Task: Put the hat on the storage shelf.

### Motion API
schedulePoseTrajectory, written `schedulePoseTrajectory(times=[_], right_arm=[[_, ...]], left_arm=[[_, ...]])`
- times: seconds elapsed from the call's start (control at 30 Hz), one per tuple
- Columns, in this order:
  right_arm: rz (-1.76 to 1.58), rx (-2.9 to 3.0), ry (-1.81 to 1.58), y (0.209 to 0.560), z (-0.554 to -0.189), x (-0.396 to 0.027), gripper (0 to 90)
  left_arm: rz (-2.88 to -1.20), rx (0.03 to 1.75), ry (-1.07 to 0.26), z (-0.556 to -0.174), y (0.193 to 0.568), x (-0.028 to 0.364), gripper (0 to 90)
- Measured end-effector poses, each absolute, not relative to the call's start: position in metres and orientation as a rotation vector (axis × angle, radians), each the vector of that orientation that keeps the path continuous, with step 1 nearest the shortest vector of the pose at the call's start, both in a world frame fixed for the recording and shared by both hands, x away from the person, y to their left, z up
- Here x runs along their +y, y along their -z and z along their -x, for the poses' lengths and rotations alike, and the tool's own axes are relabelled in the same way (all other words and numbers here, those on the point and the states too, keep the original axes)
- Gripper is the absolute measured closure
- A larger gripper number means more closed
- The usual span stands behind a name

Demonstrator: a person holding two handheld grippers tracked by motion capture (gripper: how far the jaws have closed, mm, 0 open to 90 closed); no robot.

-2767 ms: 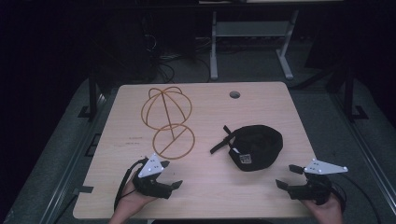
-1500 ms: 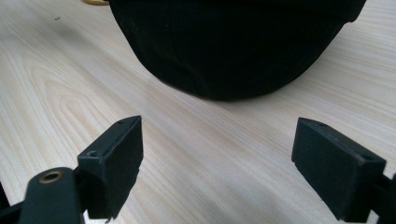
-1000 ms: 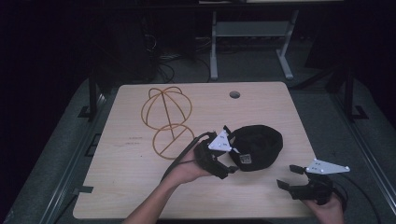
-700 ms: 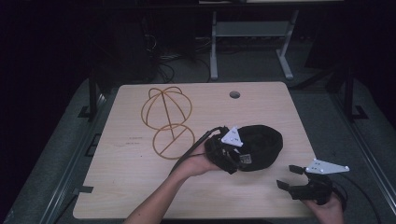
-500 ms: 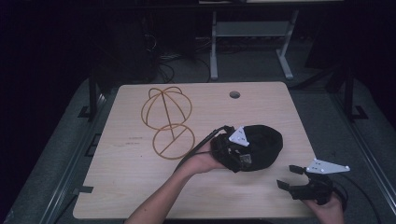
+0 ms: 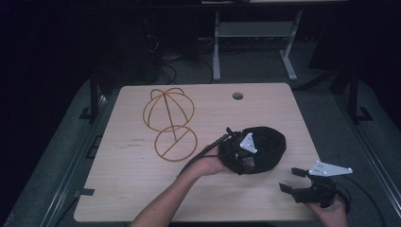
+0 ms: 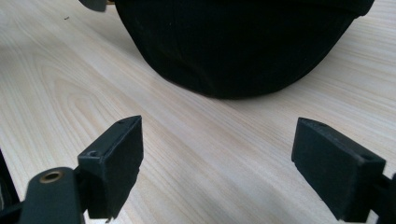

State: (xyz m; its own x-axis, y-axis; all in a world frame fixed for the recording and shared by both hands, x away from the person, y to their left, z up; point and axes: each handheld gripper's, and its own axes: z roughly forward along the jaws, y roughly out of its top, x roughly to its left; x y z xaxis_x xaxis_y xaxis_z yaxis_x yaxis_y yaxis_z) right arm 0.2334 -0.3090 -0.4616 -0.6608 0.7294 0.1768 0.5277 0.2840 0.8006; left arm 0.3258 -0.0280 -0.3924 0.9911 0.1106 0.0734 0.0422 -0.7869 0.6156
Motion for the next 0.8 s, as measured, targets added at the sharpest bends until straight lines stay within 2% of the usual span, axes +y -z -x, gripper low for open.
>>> schedulePoseTrajectory(times=[0.27,0.53,0.8], right_arm=[[-1.145,2.35,-1.305,0.4624,-0.2337,-0.3059,16.2],[-1.15,2.349,-1.293,0.4632,-0.2333,-0.3032,16.4],[-1.159,2.324,-1.324,0.4617,-0.2338,-0.3026,16.4]], left_arm=[[-2.484,0.046,-0.099,-0.3228,0.3946,-0.0291,69.5],[-2.475,0.047,-0.051,-0.3257,0.3967,-0.0319,78.1],[-2.461,0.05,-0.028,-0.3253,0.3895,-0.029,80.5]])
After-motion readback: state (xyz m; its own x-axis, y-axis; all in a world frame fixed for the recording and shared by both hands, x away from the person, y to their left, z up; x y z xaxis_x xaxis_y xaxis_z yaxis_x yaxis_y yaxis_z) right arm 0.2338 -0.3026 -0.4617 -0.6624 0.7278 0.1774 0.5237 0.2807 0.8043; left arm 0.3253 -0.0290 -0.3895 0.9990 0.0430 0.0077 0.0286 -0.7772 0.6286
